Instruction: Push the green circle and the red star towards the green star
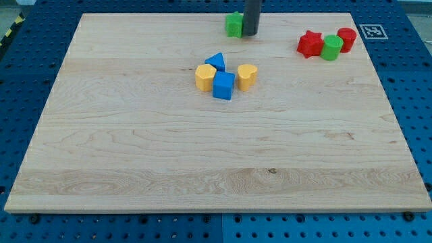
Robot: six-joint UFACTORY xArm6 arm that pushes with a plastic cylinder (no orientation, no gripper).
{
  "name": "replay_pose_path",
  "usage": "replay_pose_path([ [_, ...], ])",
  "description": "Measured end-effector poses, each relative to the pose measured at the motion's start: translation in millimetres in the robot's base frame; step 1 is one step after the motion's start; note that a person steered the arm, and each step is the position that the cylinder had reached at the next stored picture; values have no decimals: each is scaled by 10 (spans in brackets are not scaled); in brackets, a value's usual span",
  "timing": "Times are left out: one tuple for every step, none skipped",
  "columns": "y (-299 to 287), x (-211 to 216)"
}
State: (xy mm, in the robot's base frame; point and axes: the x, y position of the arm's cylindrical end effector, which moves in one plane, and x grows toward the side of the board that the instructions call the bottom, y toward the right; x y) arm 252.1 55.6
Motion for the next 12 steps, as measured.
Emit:
replay_pose_path([
  [-280, 0],
  [-325, 0],
  [2, 0],
  [406, -3],
  [871, -41],
  [1400, -166],
  [2160, -145],
  [2884, 224],
  [2893, 429],
  [2736, 847],
  [2338, 925],
  [1985, 716],
])
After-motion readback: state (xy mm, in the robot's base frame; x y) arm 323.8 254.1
